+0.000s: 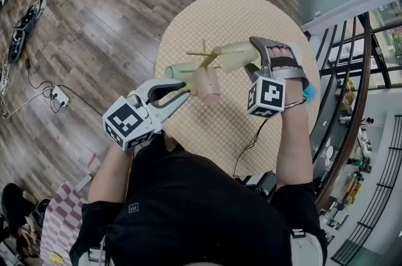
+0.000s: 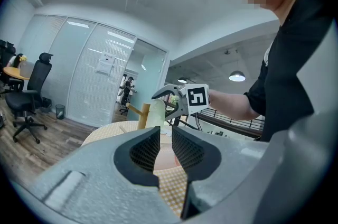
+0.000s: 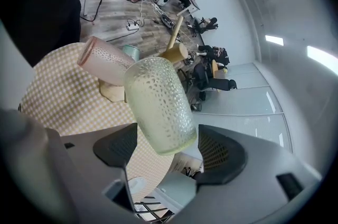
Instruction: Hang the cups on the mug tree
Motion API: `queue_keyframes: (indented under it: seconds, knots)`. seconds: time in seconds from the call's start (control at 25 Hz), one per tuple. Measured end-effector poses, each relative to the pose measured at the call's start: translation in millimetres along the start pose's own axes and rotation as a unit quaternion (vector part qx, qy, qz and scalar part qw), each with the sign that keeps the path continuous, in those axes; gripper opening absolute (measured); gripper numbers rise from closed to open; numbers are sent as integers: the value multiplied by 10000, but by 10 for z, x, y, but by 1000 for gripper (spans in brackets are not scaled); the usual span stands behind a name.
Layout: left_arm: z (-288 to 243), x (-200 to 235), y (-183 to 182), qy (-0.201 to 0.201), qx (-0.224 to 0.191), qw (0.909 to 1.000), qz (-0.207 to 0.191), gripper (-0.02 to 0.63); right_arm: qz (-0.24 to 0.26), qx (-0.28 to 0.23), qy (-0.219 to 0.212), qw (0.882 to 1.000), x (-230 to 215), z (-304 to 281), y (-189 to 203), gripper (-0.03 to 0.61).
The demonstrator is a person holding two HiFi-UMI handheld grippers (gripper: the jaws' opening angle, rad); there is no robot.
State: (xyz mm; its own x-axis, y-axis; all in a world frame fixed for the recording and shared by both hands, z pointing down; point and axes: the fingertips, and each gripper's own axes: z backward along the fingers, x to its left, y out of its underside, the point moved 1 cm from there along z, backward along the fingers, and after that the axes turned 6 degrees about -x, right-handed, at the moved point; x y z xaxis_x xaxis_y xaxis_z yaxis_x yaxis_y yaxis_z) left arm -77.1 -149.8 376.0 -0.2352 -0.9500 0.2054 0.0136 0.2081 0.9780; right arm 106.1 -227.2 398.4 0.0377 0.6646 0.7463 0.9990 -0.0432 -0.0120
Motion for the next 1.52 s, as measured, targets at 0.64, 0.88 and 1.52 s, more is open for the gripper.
queue_keyframes:
  seconds: [0.64, 0.88, 1.52]
  knots:
    - [126, -103, 12, 148, -20, 9999, 33, 65, -684, 324, 477, 9960, 33, 432, 172, 356]
    - [240, -87, 55, 167, 144, 9996, 167, 18, -2049, -143, 1201, 9713, 121, 867, -25, 345]
    - [285, -1054, 16, 54, 265, 9996, -124, 12, -6907, -4216, 1066, 5778, 902, 2212, -668, 26]
